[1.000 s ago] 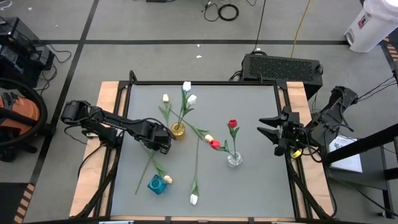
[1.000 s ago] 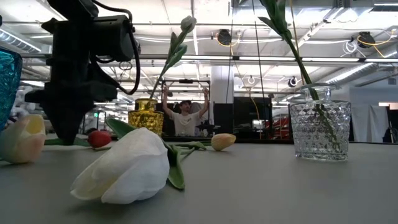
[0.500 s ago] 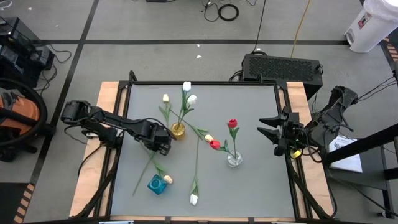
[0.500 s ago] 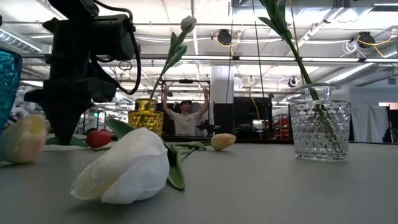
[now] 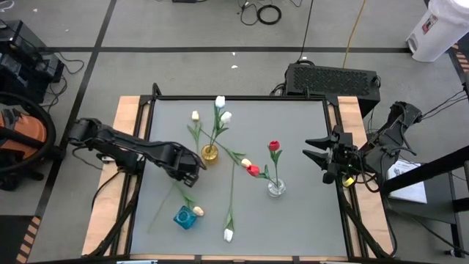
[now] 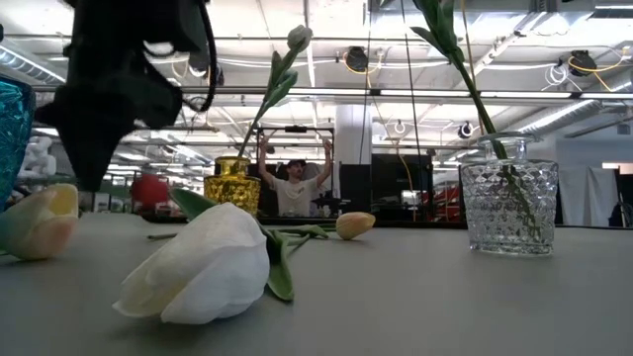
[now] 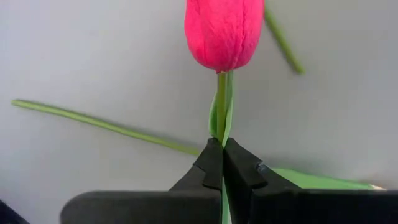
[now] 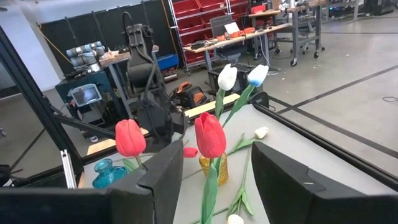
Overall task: Sort flowers into vase by color
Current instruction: Put the red tulip into the transparent vase
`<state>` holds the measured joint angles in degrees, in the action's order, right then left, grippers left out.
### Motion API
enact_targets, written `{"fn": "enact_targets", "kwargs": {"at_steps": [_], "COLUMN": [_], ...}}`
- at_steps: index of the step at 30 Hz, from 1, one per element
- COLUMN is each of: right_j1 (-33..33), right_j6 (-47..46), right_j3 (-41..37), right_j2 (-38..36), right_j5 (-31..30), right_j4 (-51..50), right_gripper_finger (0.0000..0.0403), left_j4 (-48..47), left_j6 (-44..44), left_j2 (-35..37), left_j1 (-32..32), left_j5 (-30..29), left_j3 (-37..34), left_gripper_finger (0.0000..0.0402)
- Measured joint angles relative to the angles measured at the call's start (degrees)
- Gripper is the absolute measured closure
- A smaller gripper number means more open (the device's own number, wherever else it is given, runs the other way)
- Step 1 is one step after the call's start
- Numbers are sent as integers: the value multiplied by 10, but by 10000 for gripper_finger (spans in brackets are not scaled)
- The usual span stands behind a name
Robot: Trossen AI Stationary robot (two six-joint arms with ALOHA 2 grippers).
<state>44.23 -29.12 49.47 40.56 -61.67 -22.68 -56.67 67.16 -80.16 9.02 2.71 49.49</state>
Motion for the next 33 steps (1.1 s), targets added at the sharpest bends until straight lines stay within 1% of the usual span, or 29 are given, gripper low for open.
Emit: {"fn": "enact_targets", "kwargs": {"at_steps": [5,9,12,21,27,33], "right_j1": [0,0,0,0,-1,0], "right_j6": [0,0,0,-1,-2,-2], "right_j3": [0,0,0,0,0,0], "right_j2": [0,0,0,0,0,0], "right_j5": [-1,-16,-32,-33,-33,-33], "right_j4": [0,0,0,1,10,20], "right_gripper_finger": [220,220,220,220,220,220], "left_j4": [-66,-127,-155,-249,-249,-247], "left_j6": [0,-5,-17,-41,-105,-163], "left_j2": [31,53,70,97,103,103], "left_j1": [5,5,5,4,4,4], "left_j5": [-38,-87,-120,-219,-267,-304], "left_j3": [41,86,118,213,289,380], "left_gripper_finger": [400,401,401,401,401,401]}}
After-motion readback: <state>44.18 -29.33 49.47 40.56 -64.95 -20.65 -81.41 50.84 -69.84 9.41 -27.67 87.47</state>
